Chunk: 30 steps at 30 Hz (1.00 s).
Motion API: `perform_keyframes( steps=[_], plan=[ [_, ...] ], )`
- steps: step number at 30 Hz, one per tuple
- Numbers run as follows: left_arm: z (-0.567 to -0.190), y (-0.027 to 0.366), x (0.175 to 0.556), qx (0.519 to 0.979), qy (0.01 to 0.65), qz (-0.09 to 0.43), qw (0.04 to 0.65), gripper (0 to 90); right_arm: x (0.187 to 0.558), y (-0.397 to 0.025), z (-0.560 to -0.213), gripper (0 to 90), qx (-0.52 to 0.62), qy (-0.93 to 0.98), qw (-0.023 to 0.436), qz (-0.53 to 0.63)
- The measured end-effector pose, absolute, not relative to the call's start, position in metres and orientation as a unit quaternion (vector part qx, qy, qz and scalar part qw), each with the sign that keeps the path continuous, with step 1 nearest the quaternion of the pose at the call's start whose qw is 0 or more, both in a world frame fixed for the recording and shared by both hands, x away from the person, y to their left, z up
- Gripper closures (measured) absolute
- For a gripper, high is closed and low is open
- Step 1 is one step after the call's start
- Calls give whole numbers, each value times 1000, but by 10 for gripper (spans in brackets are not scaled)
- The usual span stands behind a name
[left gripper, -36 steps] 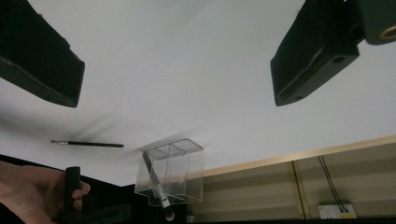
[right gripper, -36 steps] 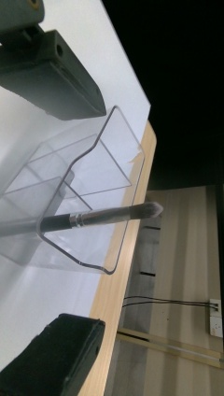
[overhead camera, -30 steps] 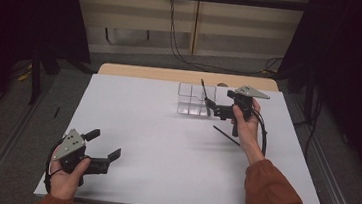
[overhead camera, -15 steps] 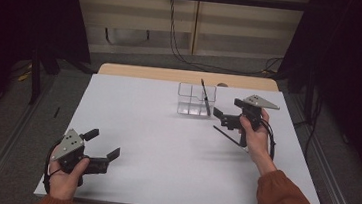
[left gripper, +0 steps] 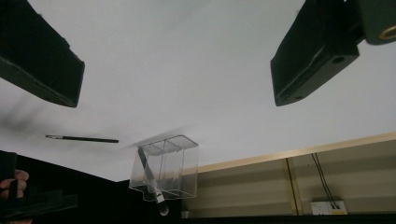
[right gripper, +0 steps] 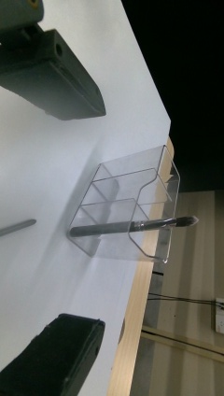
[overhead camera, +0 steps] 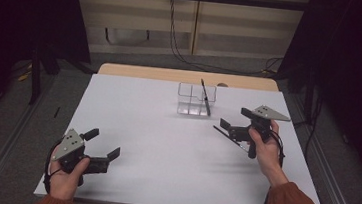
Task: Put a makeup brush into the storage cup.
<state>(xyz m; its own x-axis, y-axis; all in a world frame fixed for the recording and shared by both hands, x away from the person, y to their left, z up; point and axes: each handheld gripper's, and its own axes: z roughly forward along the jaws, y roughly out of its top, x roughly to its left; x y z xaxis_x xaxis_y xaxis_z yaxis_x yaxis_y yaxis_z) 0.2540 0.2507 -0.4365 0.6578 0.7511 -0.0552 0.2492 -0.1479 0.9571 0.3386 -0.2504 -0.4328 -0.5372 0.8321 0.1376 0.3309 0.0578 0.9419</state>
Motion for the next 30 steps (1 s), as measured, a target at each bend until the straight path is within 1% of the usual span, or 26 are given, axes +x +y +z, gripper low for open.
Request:
perform_keyframes(
  steps=[12,30],
  plan=[
    [-437,250,254,724,345,227,553,28,311,-267,-426,3,422,688,234,542],
    [-438,253,254,720,351,227,554,28,256,-294,-438,6,434,680,249,535]
  ],
)
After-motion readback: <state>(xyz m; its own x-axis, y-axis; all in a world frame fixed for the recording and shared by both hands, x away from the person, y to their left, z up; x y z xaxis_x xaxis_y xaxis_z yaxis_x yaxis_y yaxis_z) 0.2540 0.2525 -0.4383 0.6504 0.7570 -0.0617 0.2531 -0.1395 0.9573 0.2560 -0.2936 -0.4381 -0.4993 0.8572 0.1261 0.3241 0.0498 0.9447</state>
